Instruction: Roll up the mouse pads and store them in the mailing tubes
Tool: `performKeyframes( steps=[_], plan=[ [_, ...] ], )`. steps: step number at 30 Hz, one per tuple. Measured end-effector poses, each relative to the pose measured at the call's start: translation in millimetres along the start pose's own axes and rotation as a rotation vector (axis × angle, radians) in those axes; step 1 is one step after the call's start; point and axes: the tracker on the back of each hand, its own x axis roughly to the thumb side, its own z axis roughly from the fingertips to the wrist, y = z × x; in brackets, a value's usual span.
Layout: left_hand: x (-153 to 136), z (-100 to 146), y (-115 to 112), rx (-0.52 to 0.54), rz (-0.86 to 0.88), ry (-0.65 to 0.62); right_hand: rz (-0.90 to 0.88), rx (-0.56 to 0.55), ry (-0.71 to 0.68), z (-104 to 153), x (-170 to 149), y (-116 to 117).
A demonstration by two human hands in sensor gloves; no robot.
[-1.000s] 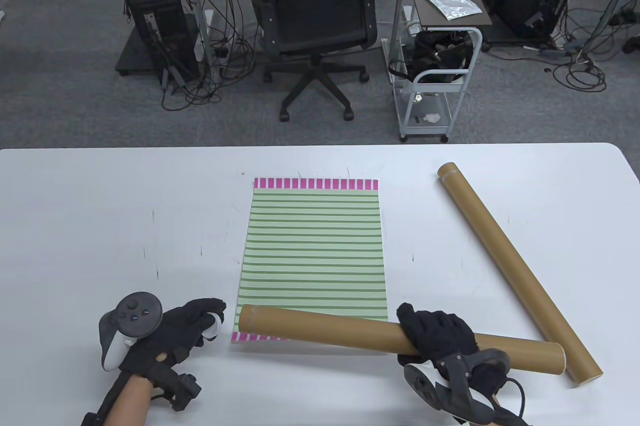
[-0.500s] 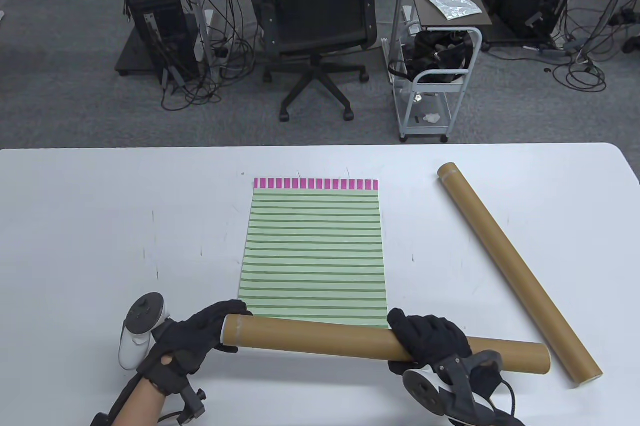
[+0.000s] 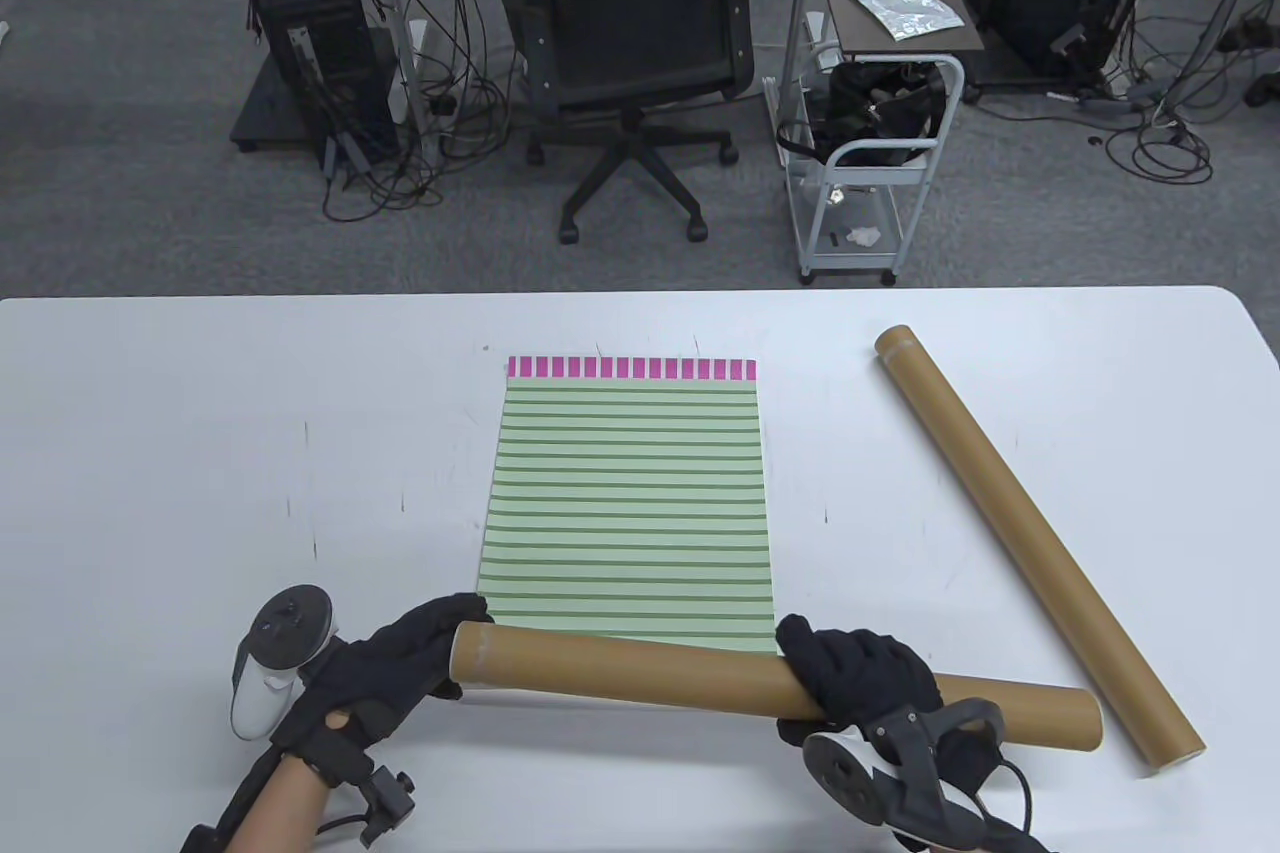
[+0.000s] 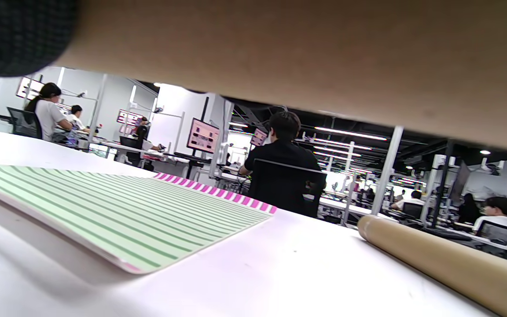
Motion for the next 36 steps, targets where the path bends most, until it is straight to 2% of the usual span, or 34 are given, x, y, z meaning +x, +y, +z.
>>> performKeyframes(
  steps=[5,9,11,14,17,20,23,30,36],
  plan=[
    [-3,3,3,0.075,-0.351,0.074,-0.046,0.152,0.180,-9,-16,15],
    [17,7,-2,0.216,-0.848,0.065,-0.087,0.334,0.416,-23,-38,33],
    [23,11,-3,0.283,-1.002,0.054,-0.104,0.372,0.526,-28,-50,40],
    [29,15,-2,0.318,-1.119,0.045,-0.058,0.464,0.690,-38,-73,51],
    [32,15,-2,0.337,-1.192,0.050,-0.070,0.540,0.817,-47,-95,63],
    [32,12,-5,0.325,-1.216,0.052,-0.064,0.582,0.882,-53,-106,78],
    [31,10,-6,0.321,-1.266,0.057,-0.037,0.597,0.901,-62,-111,89],
    [22,6,-1,0.299,-1.253,0.129,-0.006,0.608,0.956,-78,-117,116],
    [18,3,-1,0.276,-1.261,0.149,0.089,0.630,0.918,-85,-117,131]
  ],
)
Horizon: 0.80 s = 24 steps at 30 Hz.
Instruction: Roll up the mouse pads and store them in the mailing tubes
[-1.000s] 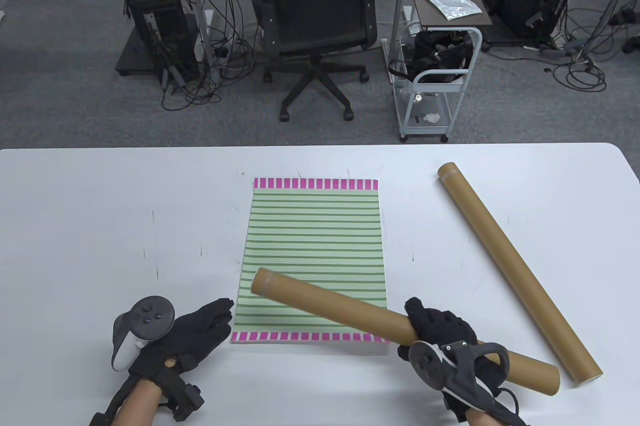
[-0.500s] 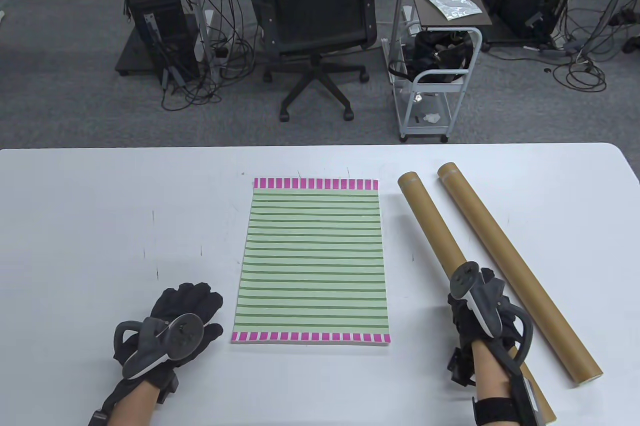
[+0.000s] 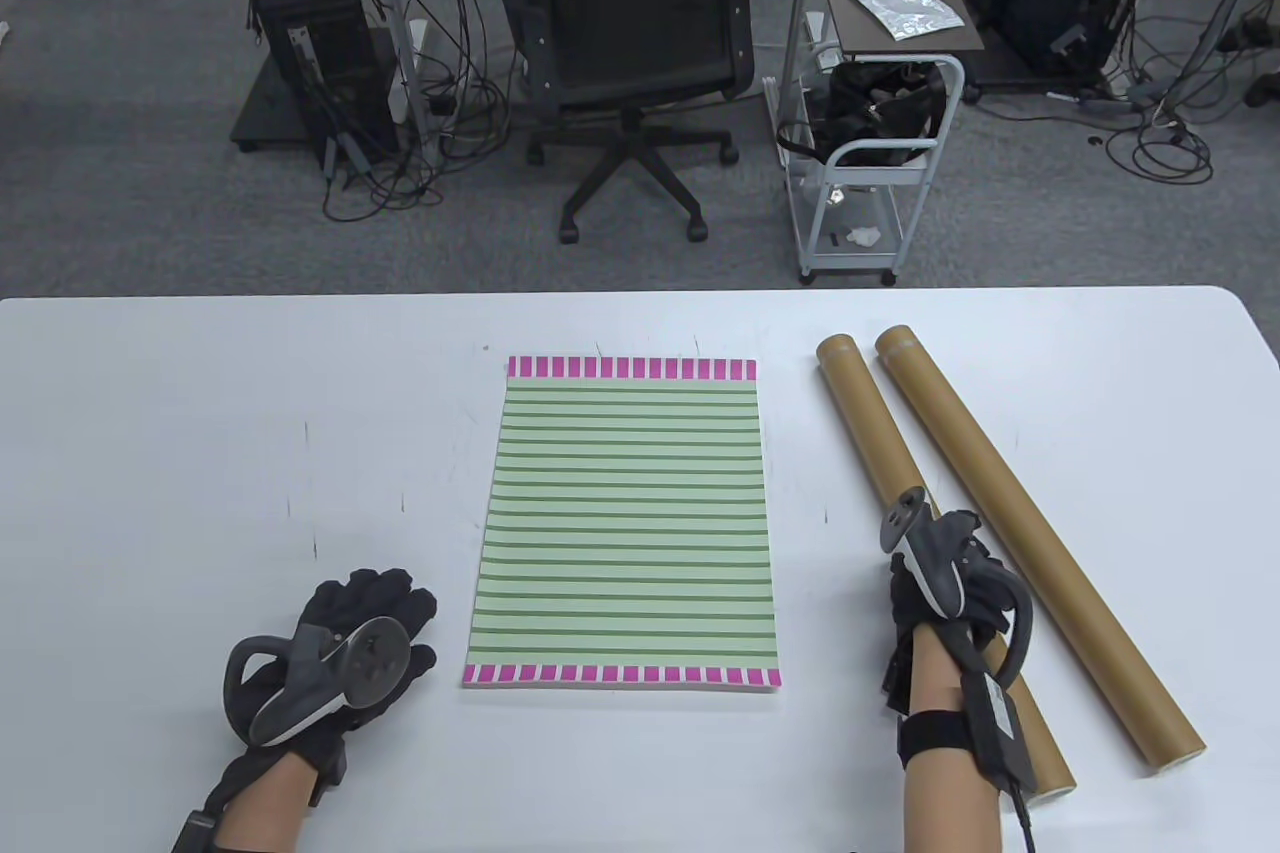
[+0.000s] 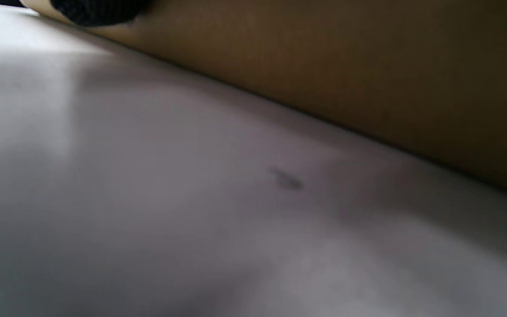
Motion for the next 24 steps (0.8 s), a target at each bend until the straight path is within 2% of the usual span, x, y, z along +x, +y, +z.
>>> performKeyframes(
  steps=[6,8,10,13,15,19,22,24],
  plan=[
    [4,1,1,0.009,-0.009,-0.012,0.028,0.018,-0.004,-2,-2,-3],
    [5,1,2,0.016,-0.020,-0.017,0.027,0.013,-0.028,-2,-6,-13],
    [5,2,3,0.025,-0.021,-0.028,-0.019,-0.039,-0.027,-2,-16,-29],
    [6,2,4,0.033,-0.001,-0.042,-0.054,-0.071,-0.013,-4,-40,-52],
    [8,3,5,0.041,-0.007,-0.051,-0.021,-0.072,0.018,-9,-60,-59],
    [9,4,9,0.062,-0.011,-0.060,0.058,0.030,0.076,-21,-105,-53],
    [9,5,10,0.072,-0.001,-0.055,0.073,0.159,0.096,-31,-134,-33],
    [8,4,10,0.067,-0.002,-0.050,0.074,0.214,0.107,-35,-143,-25]
  ],
)
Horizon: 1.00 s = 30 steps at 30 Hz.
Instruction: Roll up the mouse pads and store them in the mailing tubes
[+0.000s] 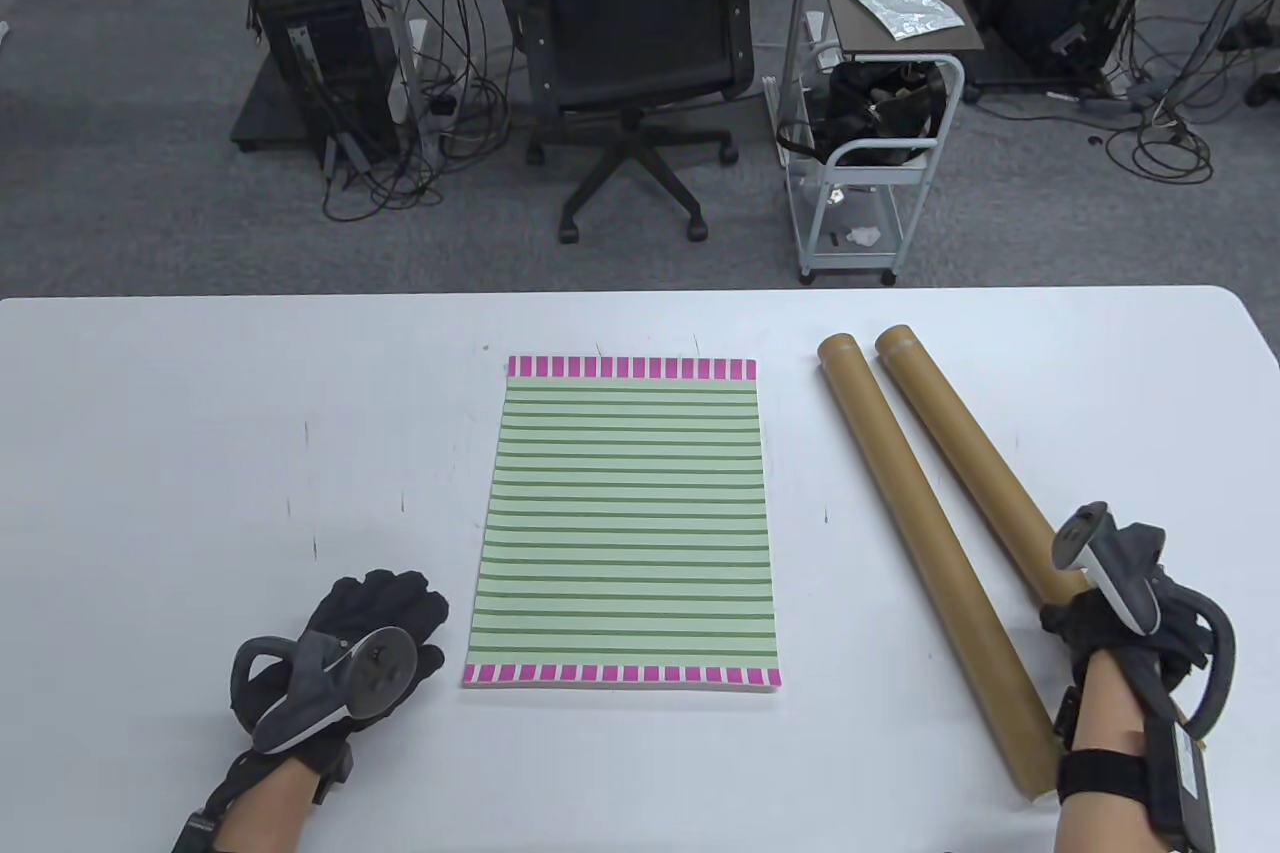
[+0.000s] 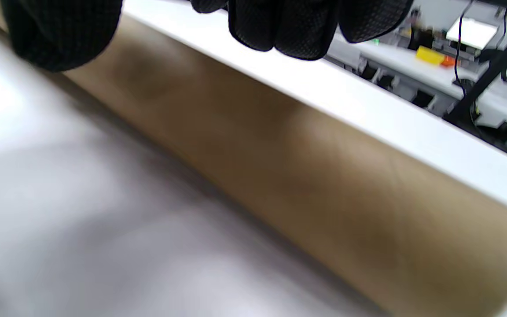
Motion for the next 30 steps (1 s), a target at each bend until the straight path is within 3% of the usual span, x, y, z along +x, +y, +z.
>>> performKeyframes(
  steps=[3,6,9,12,13,17,19,21,24,30],
  plan=[
    [0,0,-3,-0.017,-0.017,0.006,-0.036,0.067,-0.021,-13,-5,12],
    [-1,-1,-4,-0.019,-0.019,0.011,-0.048,0.065,-0.060,-21,-1,18],
    [-2,-1,-4,-0.018,-0.016,0.016,-0.072,0.039,-0.102,-27,7,20],
    [-2,-1,-4,-0.023,-0.021,0.016,-0.016,-0.100,-0.104,-24,10,16],
    [-2,-1,-4,-0.025,-0.022,0.015,0.006,-0.089,-0.134,-24,10,16],
    [-1,0,-3,-0.019,-0.020,0.010,-0.102,-0.237,-0.134,-14,-5,6],
    [-1,0,-1,-0.009,-0.016,0.006,-0.166,-0.234,-0.096,-8,-15,0],
    [3,1,4,0.015,-0.040,-0.006,-0.224,-0.339,-0.090,3,-29,-10],
    [9,4,10,0.051,-0.054,-0.023,-0.309,-0.383,-0.088,21,-38,-26],
    [17,10,19,0.109,-0.020,-0.051,-0.394,-0.600,-0.272,76,-35,-51]
  ],
)
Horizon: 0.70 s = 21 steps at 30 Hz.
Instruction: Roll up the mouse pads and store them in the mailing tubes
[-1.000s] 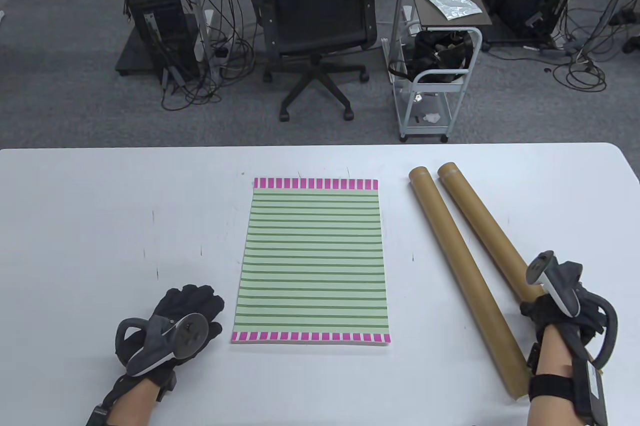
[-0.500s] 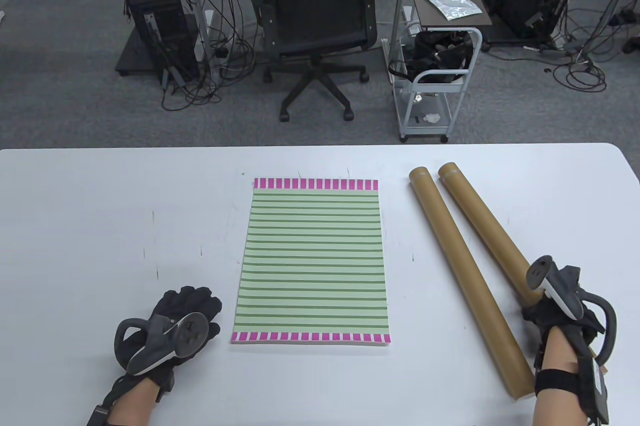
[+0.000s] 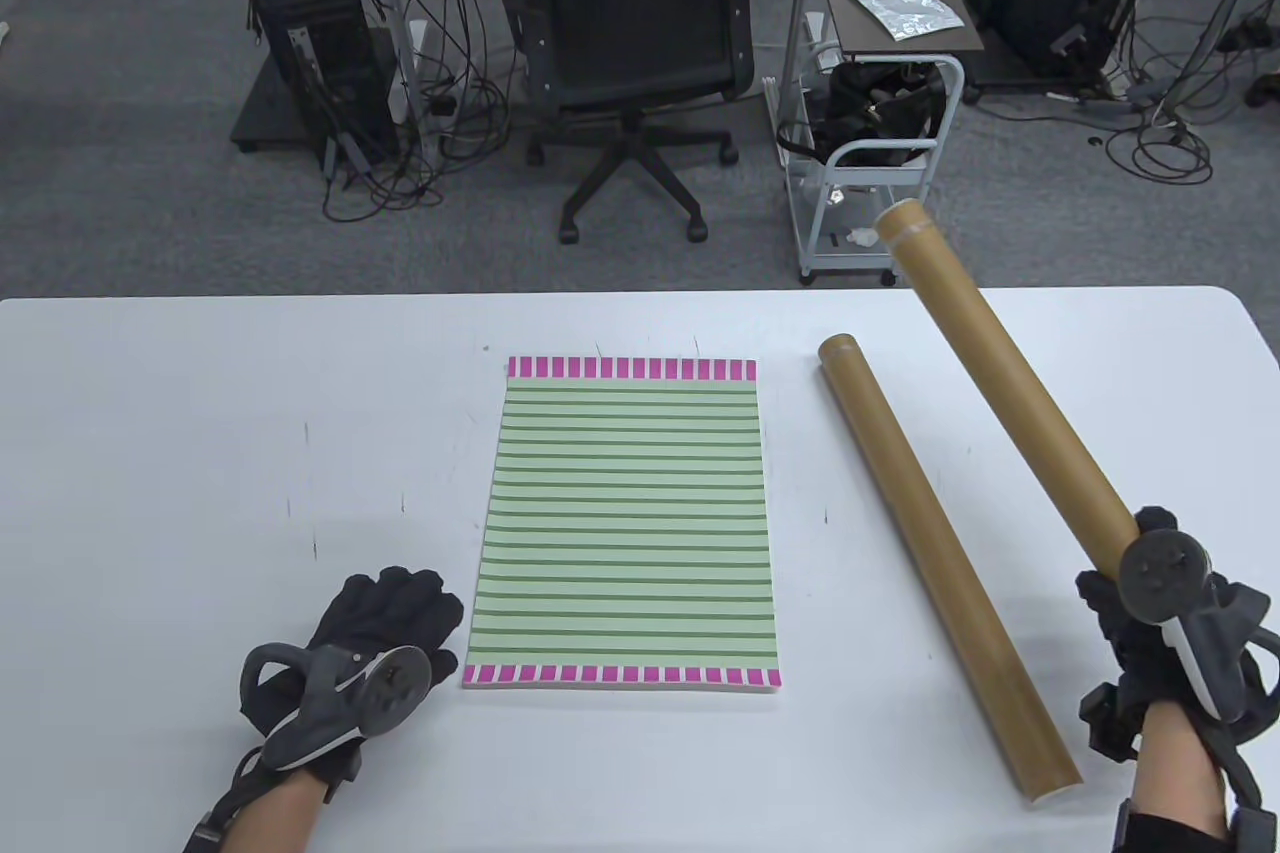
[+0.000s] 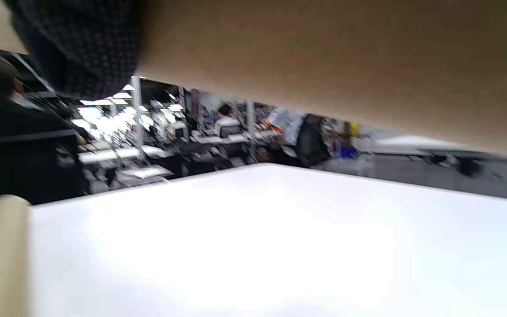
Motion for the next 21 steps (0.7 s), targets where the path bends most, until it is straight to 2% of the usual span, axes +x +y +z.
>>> performKeyframes(
  steps=[3,5,6,7,9,11,12,15,19,21],
  plan=[
    [-4,1,1,0.012,0.125,0.014,-0.018,-0.085,-0.117,19,19,-9],
    [-10,1,-2,-0.003,0.288,0.033,-0.043,-0.166,-0.207,35,33,-12],
    [-13,1,-3,-0.010,0.330,0.040,-0.062,-0.170,-0.245,40,37,-11],
    [-16,0,-5,-0.021,0.350,0.053,-0.096,-0.174,-0.302,50,45,-6],
    [-21,0,-8,-0.017,0.282,0.075,-0.120,-0.192,-0.361,67,56,3],
    [-26,2,-11,-0.021,0.285,0.094,-0.092,-0.217,-0.426,84,65,17],
    [-29,2,-12,-0.018,0.333,0.098,-0.062,-0.172,-0.459,87,69,18],
    [-28,3,-12,-0.009,0.515,0.131,0.012,-0.242,-0.491,96,73,19],
    [-17,2,-6,0.016,0.507,0.090,0.054,-0.289,-0.531,103,75,23],
    [-12,3,-3,0.016,0.564,0.060,0.077,-0.300,-0.560,106,78,24]
  ],
)
